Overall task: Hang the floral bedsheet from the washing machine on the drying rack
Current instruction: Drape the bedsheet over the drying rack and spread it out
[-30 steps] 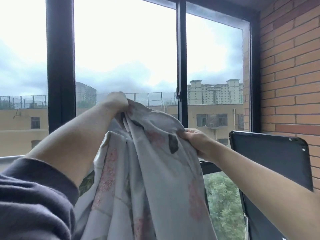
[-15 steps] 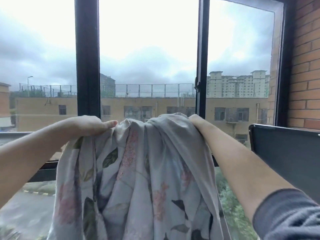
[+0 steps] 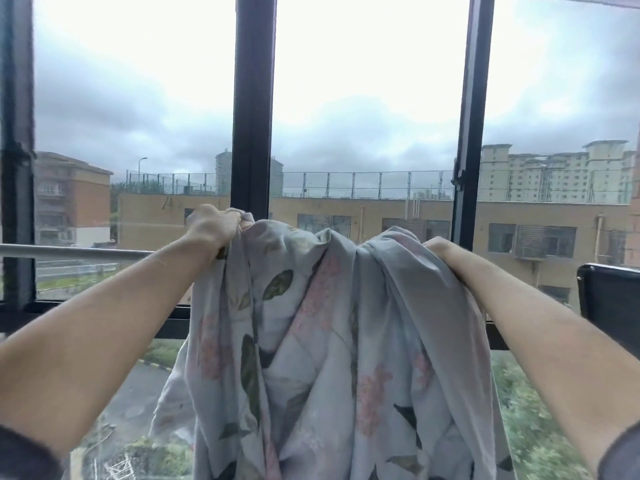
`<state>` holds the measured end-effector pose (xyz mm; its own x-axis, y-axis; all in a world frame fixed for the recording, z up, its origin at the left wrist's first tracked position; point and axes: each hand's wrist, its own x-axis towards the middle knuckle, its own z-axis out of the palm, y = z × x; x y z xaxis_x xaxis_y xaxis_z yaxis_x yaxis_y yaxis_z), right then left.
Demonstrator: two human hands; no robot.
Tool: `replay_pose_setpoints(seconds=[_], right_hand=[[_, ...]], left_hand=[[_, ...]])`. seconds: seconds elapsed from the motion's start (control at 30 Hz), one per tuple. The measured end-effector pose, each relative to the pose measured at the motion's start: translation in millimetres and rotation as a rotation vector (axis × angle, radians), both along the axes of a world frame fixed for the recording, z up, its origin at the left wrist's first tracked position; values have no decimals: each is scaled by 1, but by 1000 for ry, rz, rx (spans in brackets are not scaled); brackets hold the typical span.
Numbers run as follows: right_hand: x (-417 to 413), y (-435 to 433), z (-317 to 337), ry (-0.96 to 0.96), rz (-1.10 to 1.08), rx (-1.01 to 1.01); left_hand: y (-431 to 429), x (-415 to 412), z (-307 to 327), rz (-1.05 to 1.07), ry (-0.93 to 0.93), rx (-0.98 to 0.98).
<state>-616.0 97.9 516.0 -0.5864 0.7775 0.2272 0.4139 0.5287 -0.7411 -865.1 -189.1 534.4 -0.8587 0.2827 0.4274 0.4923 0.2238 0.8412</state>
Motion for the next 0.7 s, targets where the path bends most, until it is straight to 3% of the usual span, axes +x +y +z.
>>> replay_pose_setpoints(seconds=[0.23, 0.43, 0.5, 0.7], right_hand=[[1, -15, 1, -83, -47, -6], [-22, -6, 1, -102, -151, 22], [-30, -9, -2, -81, -155, 39], [-23, -22, 0, -103, -207, 61]], left_hand=[[-60, -62, 16, 335, 96, -216], [-89, -99, 1, 548, 21, -842], [-82, -95, -5, 571, 67, -969], [-59, -81, -12, 351, 211, -845]])
